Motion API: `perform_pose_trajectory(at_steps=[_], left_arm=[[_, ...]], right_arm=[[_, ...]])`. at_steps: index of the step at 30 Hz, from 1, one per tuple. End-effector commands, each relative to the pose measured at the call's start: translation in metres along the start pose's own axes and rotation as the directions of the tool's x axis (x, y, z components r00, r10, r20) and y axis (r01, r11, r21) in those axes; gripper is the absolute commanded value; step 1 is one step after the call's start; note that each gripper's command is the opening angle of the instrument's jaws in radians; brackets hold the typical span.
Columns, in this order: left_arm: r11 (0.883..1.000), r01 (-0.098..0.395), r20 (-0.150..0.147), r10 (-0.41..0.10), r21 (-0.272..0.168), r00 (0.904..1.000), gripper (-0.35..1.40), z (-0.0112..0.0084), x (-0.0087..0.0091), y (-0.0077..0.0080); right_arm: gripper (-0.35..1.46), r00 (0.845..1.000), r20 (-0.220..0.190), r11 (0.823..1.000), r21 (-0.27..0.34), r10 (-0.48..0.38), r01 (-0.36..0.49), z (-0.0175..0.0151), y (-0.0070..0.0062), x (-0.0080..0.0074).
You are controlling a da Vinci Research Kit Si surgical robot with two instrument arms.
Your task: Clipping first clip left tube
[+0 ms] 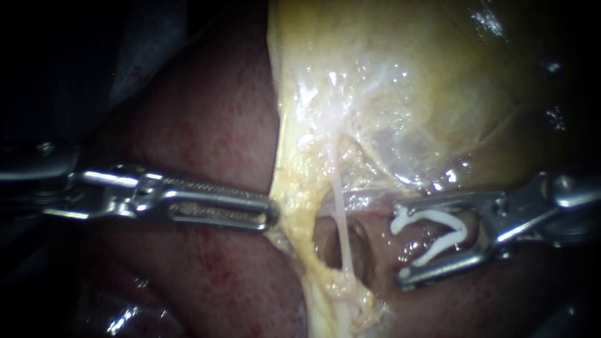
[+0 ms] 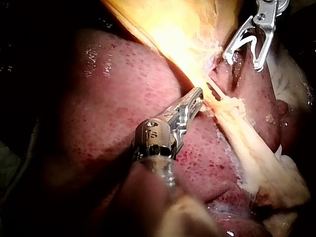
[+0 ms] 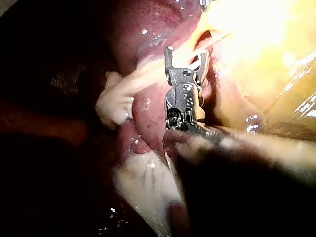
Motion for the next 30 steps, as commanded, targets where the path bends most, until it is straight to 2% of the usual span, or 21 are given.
perform_pose_trajectory(at_steps=[1,10,22,30], left_arm=[[1.0,0.001,0.001,-0.001,-0.002,1.0,-0.35,0.0,-0.0001,-0.0002],[1.0,0.003,0.004,-0.003,0.0,1.0,-0.35,-0.0003,-0.0004,-0.001],[1.0,0.006,0.007,-0.006,0.003,1.0,-0.35,-0.0006,-0.0008,-0.0016],[1.0,0.006,0.009,-0.007,0.005,0.9999,-0.35,-0.0007,-0.0009,-0.0022]], right_arm=[[0.57,1.0,0.001,1.0,-0.001,0.012,-0.012,0.0004,0.0,0.0],[0.57,0.997,0.002,0.997,-0.007,0.082,-0.082,0.0041,-0.0001,0.0002],[0.55,0.996,0.023,0.996,0.022,0.081,-0.081,0.0074,0.0002,-0.0009],[0.55,0.997,0.03,0.997,0.031,0.075,-0.076,0.0084,0.0012,-0.0016]])
